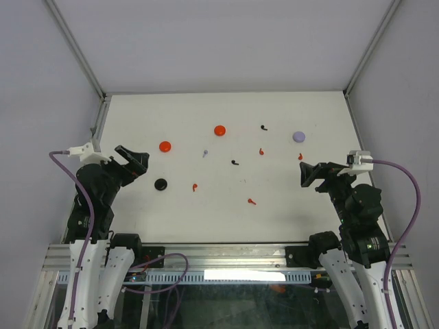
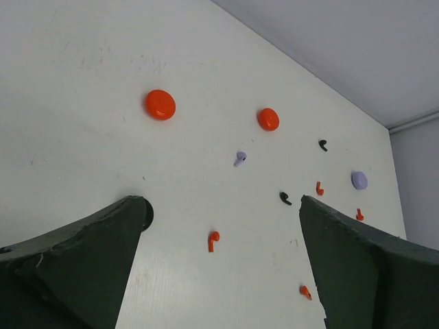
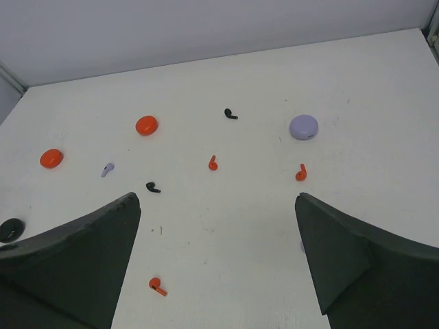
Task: Insert the wireless bluetooth earbuds into the charging case
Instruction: Pick up the charging case at the center of the board.
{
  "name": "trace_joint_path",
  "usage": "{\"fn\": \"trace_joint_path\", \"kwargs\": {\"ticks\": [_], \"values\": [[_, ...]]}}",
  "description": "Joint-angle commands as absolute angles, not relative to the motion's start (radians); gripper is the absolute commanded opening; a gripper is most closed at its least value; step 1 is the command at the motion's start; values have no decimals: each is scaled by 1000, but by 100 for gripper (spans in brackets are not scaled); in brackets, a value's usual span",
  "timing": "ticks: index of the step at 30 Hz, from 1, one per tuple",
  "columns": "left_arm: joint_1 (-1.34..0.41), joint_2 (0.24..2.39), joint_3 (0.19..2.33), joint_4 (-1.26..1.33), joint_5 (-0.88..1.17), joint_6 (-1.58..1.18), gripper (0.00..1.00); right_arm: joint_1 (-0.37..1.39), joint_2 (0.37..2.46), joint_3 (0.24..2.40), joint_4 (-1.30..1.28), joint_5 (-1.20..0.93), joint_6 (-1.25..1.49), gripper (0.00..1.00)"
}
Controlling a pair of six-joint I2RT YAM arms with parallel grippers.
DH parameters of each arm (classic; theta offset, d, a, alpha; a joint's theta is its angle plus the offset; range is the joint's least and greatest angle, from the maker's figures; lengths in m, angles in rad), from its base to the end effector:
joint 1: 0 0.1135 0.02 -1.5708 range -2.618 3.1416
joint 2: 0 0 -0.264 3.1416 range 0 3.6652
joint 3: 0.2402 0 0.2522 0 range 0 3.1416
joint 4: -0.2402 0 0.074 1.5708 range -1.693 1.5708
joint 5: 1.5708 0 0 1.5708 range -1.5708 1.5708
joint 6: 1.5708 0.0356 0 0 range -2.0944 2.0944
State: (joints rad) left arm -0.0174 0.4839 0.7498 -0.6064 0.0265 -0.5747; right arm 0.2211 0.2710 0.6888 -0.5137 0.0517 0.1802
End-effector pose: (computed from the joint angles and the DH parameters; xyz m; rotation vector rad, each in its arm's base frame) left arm 0.1102 -0.0029 0.3220 -0.5145 1.8643 -0.4232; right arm 0.0728 0.0145 0.3279 0.0051 1.6731 0.2605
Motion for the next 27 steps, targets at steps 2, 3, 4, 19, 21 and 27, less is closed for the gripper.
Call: {"fn": "trace_joint_path", "kwargs": {"ticks": [2, 3, 4, 19, 21, 27], "values": [[-2, 527, 782, -609, 13, -625, 99, 232, 258, 686, -458, 69, 165, 99], [-3, 541, 785, -616, 15, -633, 99, 232, 256, 686, -457, 68, 165, 99], [-3, 555, 786, -622, 17, -641, 99, 232, 254, 685, -456, 65, 165, 99], [-4, 838, 748, -692, -40, -716, 99, 248, 232, 669, -447, 52, 163, 99], [-6, 882, 742, -692, -47, -720, 99, 250, 233, 668, -446, 52, 163, 99], [-100, 1001, 752, -689, -160, -735, 99, 256, 232, 663, -436, 33, 160, 99]]}}
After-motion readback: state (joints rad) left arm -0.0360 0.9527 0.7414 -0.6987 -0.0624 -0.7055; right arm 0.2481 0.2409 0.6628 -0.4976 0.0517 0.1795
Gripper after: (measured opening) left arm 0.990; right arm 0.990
